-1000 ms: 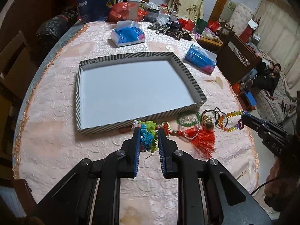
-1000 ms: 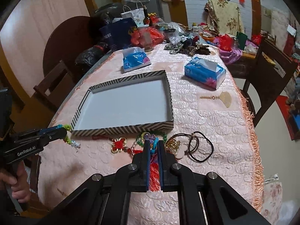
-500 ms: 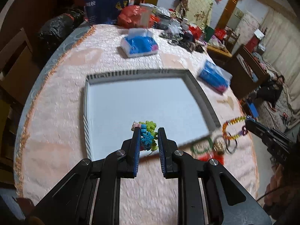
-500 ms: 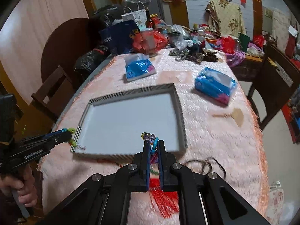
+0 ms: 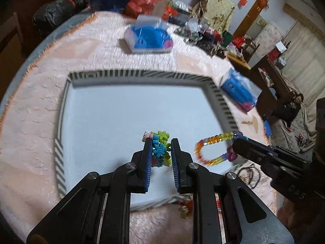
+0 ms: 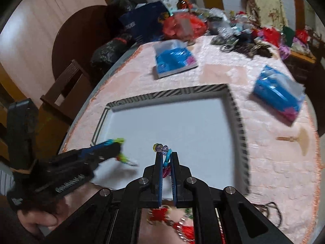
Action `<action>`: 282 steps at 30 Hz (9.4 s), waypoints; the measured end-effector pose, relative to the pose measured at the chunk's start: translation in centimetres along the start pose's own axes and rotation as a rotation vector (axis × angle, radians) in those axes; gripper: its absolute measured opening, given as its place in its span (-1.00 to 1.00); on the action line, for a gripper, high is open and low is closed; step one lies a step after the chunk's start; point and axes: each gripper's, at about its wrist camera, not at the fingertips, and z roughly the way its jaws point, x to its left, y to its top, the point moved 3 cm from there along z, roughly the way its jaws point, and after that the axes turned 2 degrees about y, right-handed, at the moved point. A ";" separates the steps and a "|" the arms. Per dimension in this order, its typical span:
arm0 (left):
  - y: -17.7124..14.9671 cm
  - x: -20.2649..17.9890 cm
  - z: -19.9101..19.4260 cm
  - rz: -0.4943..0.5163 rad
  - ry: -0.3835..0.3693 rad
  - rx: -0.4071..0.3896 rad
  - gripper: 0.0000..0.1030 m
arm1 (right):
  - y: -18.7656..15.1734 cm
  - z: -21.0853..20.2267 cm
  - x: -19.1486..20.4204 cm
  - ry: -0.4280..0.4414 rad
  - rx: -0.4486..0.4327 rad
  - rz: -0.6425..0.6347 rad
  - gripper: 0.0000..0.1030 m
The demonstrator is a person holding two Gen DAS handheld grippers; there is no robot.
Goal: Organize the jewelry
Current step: 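Lower both bracelets into the tray and open both tools, then grasp the red tassel knot ornament by its gold ring with the left tool, then grasp the gold watch with the right tool while the left tool lifts the red tassel, then carry the tassel and watch into the tray and open both tools, then grasp the clear bead bracelet with the left tool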
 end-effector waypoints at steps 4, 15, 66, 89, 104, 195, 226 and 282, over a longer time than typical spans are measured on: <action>-0.8 1.8 2.9 0.008 0.098 0.073 -0.68 | -0.6 2.7 -1.0 0.006 0.062 0.031 -0.87; -1.6 3.8 3.7 0.021 0.167 0.111 -0.38 | -1.3 4.8 -4.2 -0.044 0.114 0.080 -0.87; -14.7 -6.6 -2.9 0.267 0.085 0.035 -0.96 | -18.4 -10.8 -12.3 -0.139 0.009 0.208 -0.32; -16.3 1.9 -8.6 0.132 0.134 0.017 -0.96 | -13.0 -4.5 -8.8 -0.095 -0.075 0.100 -0.45; -15.1 2.3 -9.6 0.121 0.106 0.001 -0.96 | -12.8 -3.1 -9.4 -0.103 -0.011 0.098 -0.64; -6.7 -5.3 -12.8 0.228 0.004 -0.132 -0.82 | -8.2 -12.8 -3.9 -0.030 -0.136 -0.028 -0.75; -1.7 0.2 1.5 0.099 0.059 0.037 -0.81 | -0.5 2.2 -6.3 0.002 0.030 0.033 -0.75; -13.7 -6.3 0.9 0.258 0.093 0.111 -0.88 | -14.7 -8.9 -14.1 -0.088 -0.032 0.166 -0.51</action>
